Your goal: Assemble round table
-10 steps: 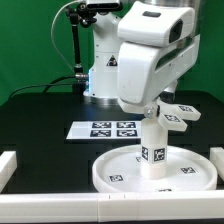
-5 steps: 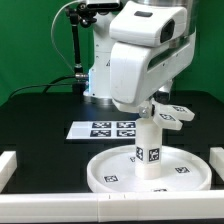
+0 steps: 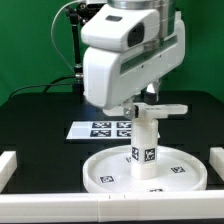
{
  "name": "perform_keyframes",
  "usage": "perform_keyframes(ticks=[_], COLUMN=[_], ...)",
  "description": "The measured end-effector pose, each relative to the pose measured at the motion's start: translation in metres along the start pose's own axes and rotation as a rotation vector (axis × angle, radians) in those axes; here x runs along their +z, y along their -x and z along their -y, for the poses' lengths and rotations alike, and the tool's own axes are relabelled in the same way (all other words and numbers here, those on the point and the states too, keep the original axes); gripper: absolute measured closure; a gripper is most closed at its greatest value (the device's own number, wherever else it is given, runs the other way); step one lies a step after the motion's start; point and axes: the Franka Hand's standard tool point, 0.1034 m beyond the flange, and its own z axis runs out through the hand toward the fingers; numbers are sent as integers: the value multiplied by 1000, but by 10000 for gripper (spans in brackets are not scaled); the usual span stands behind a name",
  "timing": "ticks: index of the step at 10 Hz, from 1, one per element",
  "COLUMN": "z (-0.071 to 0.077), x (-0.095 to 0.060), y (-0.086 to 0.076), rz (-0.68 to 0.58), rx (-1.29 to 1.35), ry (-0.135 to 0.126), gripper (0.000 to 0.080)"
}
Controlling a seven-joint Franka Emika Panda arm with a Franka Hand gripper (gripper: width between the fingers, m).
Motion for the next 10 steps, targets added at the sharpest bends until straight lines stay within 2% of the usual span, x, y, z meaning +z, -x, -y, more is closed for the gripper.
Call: perform_keyframes(ticks=[1, 2, 10], z=[-1, -3, -4], x=[0, 1, 0], y=[2, 5, 6], rz=[-17, -48, -54], rx=[21, 60, 109], ry=[-15, -43, -47], gripper=[411, 420, 457])
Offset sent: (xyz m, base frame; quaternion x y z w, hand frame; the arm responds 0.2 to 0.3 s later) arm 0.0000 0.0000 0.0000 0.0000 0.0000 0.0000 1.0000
